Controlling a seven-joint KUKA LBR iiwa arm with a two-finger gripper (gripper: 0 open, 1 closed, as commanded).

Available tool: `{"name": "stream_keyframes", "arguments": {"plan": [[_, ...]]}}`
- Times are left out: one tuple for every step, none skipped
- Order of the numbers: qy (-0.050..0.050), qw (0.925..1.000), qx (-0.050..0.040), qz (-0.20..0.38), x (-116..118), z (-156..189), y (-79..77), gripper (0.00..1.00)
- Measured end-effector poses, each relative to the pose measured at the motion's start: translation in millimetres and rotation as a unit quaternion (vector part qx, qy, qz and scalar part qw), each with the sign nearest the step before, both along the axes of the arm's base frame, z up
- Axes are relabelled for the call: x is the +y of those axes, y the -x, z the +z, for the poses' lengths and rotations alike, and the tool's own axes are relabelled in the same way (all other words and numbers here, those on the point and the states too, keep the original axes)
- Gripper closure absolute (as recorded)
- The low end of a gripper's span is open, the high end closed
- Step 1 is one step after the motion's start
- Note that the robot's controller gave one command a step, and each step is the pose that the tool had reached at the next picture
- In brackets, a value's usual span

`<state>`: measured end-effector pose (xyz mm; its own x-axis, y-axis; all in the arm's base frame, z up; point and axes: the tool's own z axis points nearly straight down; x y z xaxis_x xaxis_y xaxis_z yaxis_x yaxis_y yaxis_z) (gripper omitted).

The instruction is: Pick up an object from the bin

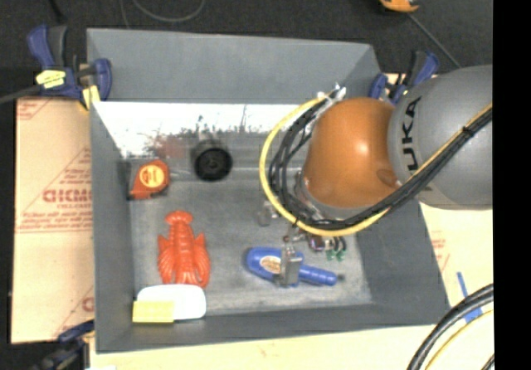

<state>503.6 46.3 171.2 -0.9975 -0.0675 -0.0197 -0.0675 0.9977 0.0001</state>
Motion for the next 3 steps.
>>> {"name": "stream_keyframes", "arguments": {"plan": [[0.0,1.0,0.0062,0.0,-7,-65,6.1,0.0],[0.0,0.9998,0.0114,-0.018,-19,-97,-6.5,0.0],[0.0,0.9979,0.0082,-0.065,-48,-96,-22.0,1.0]]}}
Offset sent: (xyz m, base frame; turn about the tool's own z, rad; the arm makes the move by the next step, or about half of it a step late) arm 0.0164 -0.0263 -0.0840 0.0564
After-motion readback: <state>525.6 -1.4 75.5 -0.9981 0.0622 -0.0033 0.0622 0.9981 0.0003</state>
